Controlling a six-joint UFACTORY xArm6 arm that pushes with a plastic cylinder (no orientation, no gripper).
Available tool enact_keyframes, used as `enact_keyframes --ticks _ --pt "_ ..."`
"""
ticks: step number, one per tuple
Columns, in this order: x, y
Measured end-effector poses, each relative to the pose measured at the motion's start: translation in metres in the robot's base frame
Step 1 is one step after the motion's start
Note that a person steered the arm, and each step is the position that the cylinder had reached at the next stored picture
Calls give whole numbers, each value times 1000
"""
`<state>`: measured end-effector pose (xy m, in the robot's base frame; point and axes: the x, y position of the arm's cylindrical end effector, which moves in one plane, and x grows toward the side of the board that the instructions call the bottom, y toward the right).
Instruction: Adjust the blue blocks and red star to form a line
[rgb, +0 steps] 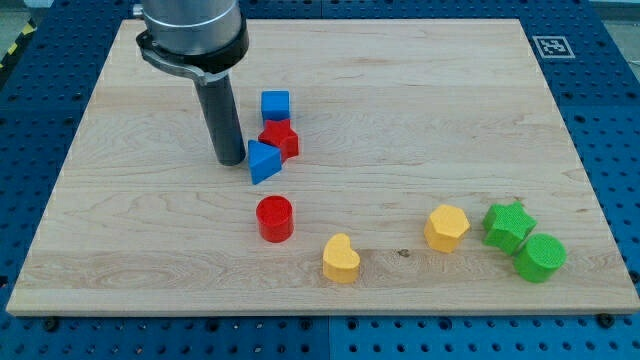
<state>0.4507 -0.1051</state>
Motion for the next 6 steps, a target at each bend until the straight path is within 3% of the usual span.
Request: enact_keyframes --ticks 6 --pt "25 21"
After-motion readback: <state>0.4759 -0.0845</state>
